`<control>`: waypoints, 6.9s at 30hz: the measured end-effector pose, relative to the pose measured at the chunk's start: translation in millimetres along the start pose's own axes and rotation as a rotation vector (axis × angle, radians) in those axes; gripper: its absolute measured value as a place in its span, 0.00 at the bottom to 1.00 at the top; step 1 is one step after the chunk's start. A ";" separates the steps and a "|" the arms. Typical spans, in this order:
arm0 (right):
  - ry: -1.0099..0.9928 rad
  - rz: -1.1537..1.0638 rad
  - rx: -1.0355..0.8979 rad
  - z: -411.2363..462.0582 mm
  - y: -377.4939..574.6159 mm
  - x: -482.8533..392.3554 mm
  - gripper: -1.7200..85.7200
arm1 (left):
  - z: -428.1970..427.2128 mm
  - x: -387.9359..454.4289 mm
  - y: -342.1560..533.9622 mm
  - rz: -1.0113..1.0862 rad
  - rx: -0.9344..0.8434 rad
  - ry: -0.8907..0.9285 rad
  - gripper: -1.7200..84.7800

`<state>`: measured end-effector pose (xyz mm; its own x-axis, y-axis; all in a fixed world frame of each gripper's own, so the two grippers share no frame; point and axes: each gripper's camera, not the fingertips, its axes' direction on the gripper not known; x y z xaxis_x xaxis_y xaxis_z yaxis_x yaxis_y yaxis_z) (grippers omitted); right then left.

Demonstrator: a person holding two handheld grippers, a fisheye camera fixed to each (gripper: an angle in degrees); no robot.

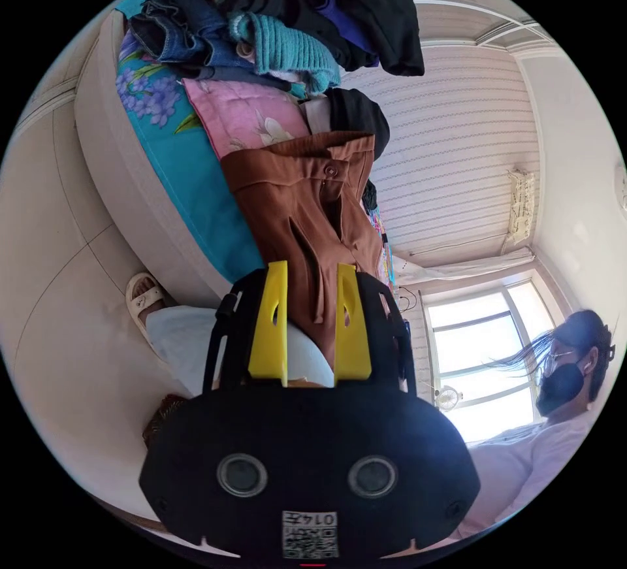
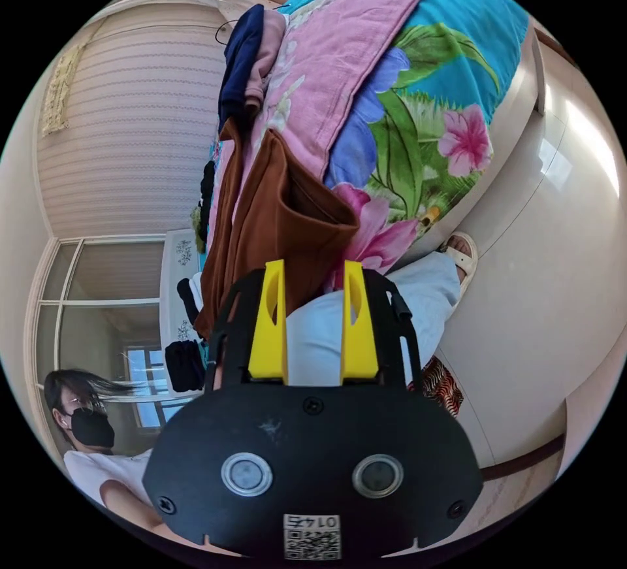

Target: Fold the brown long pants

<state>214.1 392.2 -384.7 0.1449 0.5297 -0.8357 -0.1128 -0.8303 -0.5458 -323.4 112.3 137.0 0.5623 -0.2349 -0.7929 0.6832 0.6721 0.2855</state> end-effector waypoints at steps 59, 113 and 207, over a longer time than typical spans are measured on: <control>-0.079 -0.208 0.187 59.9 -83.8 -109.1 0.17 | 185.1 104.6 -100.2 0.088 0.046 -0.200 0.15; 0.646 -1.532 -0.829 366.7 128.5 -478.1 0.07 | 589.7 158.1 250.5 1.621 -0.949 -0.572 0.11; -0.125 -0.136 0.217 -81.0 -5.4 141.1 0.08 | 1168.2 161.0 668.9 1.553 -1.267 -0.317 0.13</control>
<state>314.8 457.3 -494.8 0.0520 0.6624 -0.7474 -0.3102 -0.7006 -0.6426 768.3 -296.4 829.2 0.3764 0.9135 -0.1546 -0.9263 0.3685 -0.0782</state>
